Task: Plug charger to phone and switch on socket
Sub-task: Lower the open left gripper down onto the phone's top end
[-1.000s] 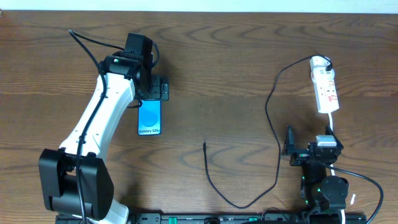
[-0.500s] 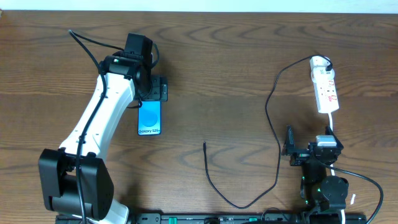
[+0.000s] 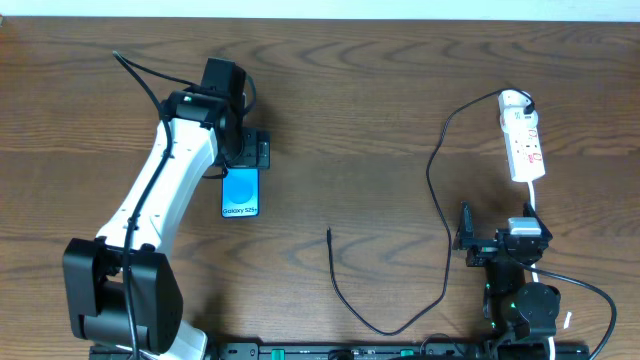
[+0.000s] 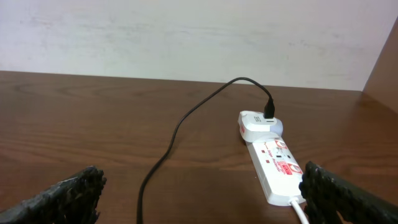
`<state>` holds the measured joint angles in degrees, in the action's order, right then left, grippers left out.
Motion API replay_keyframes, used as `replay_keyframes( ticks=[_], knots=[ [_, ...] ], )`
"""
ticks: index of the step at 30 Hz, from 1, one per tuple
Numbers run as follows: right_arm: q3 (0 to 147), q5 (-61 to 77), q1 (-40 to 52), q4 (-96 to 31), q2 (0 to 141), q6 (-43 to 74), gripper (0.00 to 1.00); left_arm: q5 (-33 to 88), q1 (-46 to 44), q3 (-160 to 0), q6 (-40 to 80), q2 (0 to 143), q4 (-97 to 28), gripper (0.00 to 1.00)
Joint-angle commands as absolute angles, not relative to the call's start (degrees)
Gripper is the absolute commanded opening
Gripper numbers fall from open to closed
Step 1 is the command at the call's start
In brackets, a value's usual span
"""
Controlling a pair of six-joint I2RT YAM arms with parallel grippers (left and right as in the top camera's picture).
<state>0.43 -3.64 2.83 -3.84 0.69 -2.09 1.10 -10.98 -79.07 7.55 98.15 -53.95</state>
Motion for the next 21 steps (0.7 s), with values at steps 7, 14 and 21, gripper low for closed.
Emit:
replay_keyframes(
  ticks=[7,14,21],
  knots=[
    [0.3,-3.9,3.4,-4.0,0.3,-1.5,0.99,1.0,-11.1,-76.0,8.3,99.0,-51.9,0.96],
    [0.3,-3.9,3.4,-4.0,0.3,-1.5,0.99,1.0,-11.1,-74.3,8.3,99.0,-49.8,0.96],
    [0.3,-3.9,3.4,-4.0,0.3,-1.5,0.99,1.0,-11.1,-70.4,8.3,99.0,-45.6,0.96]
  ],
)
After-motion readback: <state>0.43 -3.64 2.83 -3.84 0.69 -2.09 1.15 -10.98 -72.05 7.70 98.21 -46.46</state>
